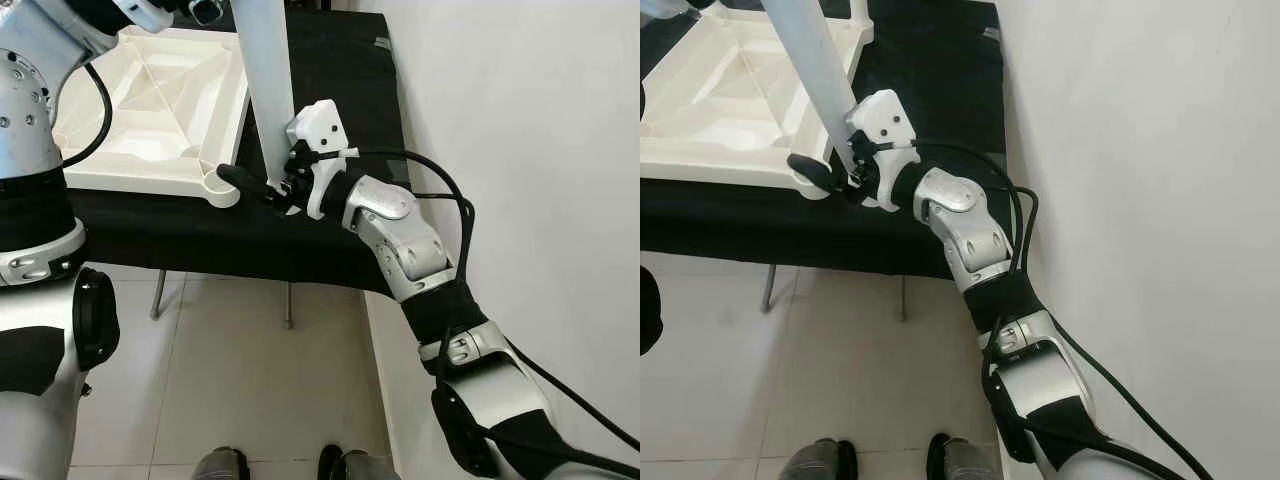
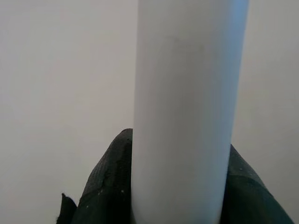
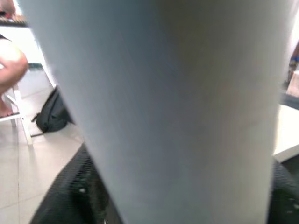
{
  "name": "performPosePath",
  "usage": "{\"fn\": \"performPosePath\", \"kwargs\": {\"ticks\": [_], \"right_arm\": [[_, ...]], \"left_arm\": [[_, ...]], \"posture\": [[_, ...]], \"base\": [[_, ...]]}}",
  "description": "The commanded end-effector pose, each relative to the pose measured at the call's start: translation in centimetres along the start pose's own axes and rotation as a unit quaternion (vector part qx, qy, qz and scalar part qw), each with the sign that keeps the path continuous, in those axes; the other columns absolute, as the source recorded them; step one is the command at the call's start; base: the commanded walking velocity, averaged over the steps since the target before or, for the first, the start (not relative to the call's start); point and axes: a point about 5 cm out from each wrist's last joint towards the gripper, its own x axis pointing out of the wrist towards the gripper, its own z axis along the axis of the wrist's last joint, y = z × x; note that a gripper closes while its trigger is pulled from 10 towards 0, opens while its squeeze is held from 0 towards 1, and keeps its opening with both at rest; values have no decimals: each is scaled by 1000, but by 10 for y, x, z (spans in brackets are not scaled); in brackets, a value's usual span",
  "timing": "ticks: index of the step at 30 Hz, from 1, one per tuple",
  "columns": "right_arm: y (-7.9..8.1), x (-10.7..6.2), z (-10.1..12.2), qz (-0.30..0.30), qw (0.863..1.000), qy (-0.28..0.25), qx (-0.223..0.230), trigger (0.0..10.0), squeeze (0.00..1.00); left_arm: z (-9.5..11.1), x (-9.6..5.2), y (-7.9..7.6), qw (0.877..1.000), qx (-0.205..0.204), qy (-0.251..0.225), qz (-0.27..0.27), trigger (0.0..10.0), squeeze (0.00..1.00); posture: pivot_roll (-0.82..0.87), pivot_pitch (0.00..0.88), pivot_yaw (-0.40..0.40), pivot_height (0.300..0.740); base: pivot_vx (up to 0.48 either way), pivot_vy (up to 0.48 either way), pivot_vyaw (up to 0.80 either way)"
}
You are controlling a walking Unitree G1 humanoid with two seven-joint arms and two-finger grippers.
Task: Building children table
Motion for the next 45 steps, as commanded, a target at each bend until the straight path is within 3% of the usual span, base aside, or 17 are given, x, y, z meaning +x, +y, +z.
{"fn": "performPosePath", "kwargs": {"ticks": [1,17,18,20,21,29,30,33,35,38,39,42,43,44,45], "right_arm": [[18,15,6,54,998,-18,0,0,0],[15,13,4,57,998,-18,-1,0,0],[14,12,4,55,998,-17,1,0,0],[13,12,3,53,998,-16,1,0,0],[12,11,3,50,999,-15,3,0,0],[8,9,2,35,999,-14,7,0,0],[1,7,0,10,1000,-8,9,0,0],[-5,6,-1,-9,1000,-5,10,0,0],[-16,3,-1,-53,998,-2,14,0,0],[-44,-12,-1,-152,987,-7,42,0,0],[-44,-12,-1,-152,987,-7,42,0,0],[-57,-22,7,-186,980,-33,64,0,0],[-57,-22,7,-186,980,-33,64,0,0],[-59,-25,9,-191,979,-39,65,0,0],[-60,-27,11,-194,978,-42,65,0,0]], "left_arm": [[8,21,-18,995,-18,-47,-81,0,0],[10,19,-13,995,-19,-53,-76,0,0],[11,19,-13,996,-17,-57,-71,745,27],[11,19,-12,996,-15,-59,-68,745,27],[11,18,-11,996,-16,-59,-65,10000,1000],[11,11,-2,998,-9,-63,-28,10000,1000],[15,6,3,997,10,-71,11,10000,1000],[18,2,7,996,22,-78,35,10000,1000],[24,-3,12,993,36,-88,71,10000,1000],[39,-16,19,980,95,-85,154,10000,1000],[39,-16,19,980,95,-85,154,10000,1000],[46,-30,24,957,142,-67,243,10000,1000],[46,-30,24,957,142,-67,243,10000,1000],[40,-41,28,934,177,-15,311,10000,996],[36,-46,29,922,190,11,337,10000,996]], "posture": [[76,145,-69,740],[71,147,-77,740],[67,148,-81,740],[65,149,-83,740],[60,151,-80,740],[64,152,-75,740],[67,152,-75,740],[66,152,-75,740],[64,153,-74,740],[65,152,-78,740],[65,152,-78,740],[65,150,-78,740],[65,150,-78,740],[68,149,-80,740],[68,149,-80,740]], "base": [[0,0,0],[0,0,0],[0,0,0],[0,0,0],[0,0,0],[0,0,0],[0,0,0],[0,0,0],[0,0,0],[0,0,0],[0,0,0],[0,0,0],[0,0,0],[0,0,0],[0,0,0]]}}
